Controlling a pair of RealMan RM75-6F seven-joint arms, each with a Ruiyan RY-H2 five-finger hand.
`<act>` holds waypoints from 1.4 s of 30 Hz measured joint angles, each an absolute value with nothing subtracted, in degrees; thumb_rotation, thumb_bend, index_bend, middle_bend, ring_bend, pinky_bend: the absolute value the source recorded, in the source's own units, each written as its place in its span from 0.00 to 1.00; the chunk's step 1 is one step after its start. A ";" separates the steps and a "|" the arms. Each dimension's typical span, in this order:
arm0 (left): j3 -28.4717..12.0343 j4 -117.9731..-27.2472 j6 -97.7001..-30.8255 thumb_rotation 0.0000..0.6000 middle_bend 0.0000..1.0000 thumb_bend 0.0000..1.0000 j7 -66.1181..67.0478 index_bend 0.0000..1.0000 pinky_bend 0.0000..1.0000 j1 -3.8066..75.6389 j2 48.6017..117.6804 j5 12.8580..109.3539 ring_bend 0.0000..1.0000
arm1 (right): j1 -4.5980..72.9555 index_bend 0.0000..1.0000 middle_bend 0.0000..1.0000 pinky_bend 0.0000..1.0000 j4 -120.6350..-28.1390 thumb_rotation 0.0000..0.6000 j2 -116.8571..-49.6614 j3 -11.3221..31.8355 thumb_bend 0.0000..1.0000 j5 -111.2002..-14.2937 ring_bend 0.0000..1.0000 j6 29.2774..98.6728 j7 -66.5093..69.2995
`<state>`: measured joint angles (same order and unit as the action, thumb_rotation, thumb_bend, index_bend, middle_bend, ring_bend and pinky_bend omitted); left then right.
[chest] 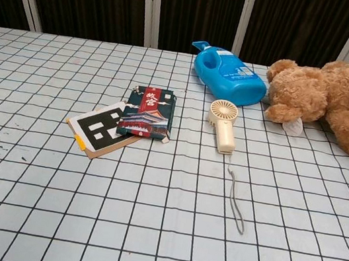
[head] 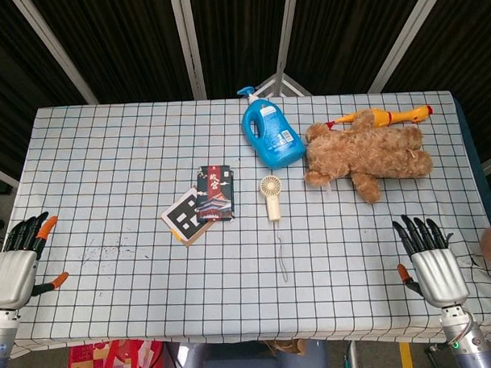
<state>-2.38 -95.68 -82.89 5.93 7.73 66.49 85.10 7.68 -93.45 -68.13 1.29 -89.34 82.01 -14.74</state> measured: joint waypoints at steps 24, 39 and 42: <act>-2.51 -96.08 -82.74 1.00 0.00 0.09 3.87 0.00 0.00 7.83 65.91 85.24 0.00 | 16.61 0.00 0.79 0.94 -97.68 1.00 -72.63 8.60 0.66 -81.83 0.89 72.36 -20.15; -2.62 -96.14 -81.48 1.00 0.00 0.09 1.14 0.00 0.00 8.11 64.71 84.40 0.00 | 32.79 0.00 0.81 0.95 -89.66 1.00 -90.90 14.73 0.76 -60.31 0.92 56.83 -34.50; -2.75 -96.00 -81.36 1.00 0.00 0.09 0.82 0.00 0.00 8.20 64.58 84.23 0.00 | 34.79 0.00 0.81 0.95 -86.89 1.00 -93.89 15.24 0.76 -57.79 0.92 55.62 -35.33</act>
<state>-2.75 -96.00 -81.36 0.82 8.20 64.58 84.23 34.79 -86.89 -93.89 15.24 -57.79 55.62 -35.33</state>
